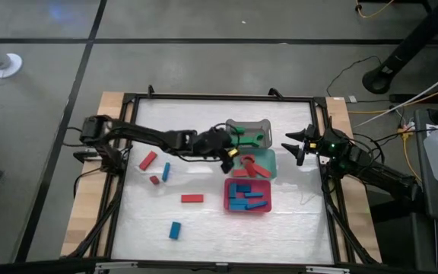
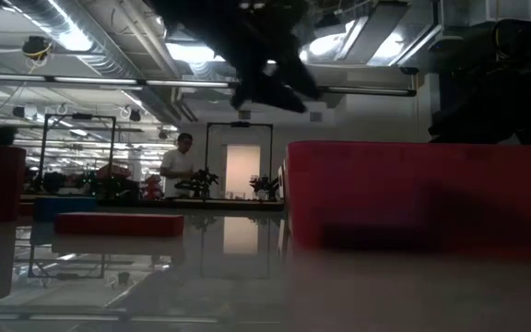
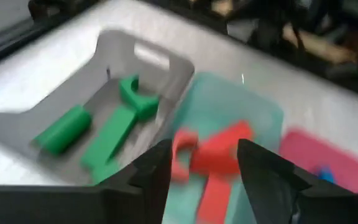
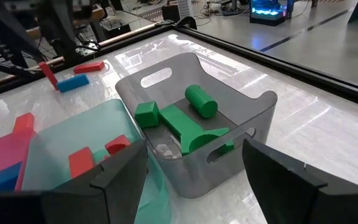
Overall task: Sort blocks
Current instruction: Put the blue block into the red bin
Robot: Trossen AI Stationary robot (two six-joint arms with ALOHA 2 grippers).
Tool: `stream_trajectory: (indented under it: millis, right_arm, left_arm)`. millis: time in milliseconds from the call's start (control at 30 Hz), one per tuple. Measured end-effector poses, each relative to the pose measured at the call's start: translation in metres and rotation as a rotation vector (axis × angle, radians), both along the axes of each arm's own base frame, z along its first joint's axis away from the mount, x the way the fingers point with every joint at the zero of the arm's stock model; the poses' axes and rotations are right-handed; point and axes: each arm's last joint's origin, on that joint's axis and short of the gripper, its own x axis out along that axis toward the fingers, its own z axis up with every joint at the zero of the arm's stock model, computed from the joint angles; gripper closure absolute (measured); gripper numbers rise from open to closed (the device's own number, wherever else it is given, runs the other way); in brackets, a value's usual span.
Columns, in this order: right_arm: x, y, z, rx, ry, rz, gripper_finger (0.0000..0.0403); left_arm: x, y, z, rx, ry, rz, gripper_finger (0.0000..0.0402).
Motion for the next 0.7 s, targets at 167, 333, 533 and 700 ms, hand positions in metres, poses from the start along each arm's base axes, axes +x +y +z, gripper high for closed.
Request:
stream_trajectory:
  millis: [167, 333, 533, 700]
  right_arm:
    - [0.000, 0.000, 0.000, 0.000, 0.000, 0.000, 0.0139]
    - [0.000, 0.000, 0.000, 0.000, 0.000, 0.000, 0.0139]
    - [0.000, 0.000, 0.000, 0.000, 0.000, 0.000, 0.0139]
    - [0.000, 0.000, 0.000, 0.000, 0.000, 0.000, 0.0139]
  left_arm:
    - [-0.045, 0.003, 0.023, -0.192, 0.184, 0.102, 0.0225]
    - [-0.099, -0.001, 0.031, -0.425, 0.418, 0.400, 0.0224]
    - [-0.135, -0.016, 0.025, -0.512, 0.732, 0.595, 0.0224]
    - [-0.135, -0.021, 0.016, -0.502, 0.759, 0.601, 0.0224]
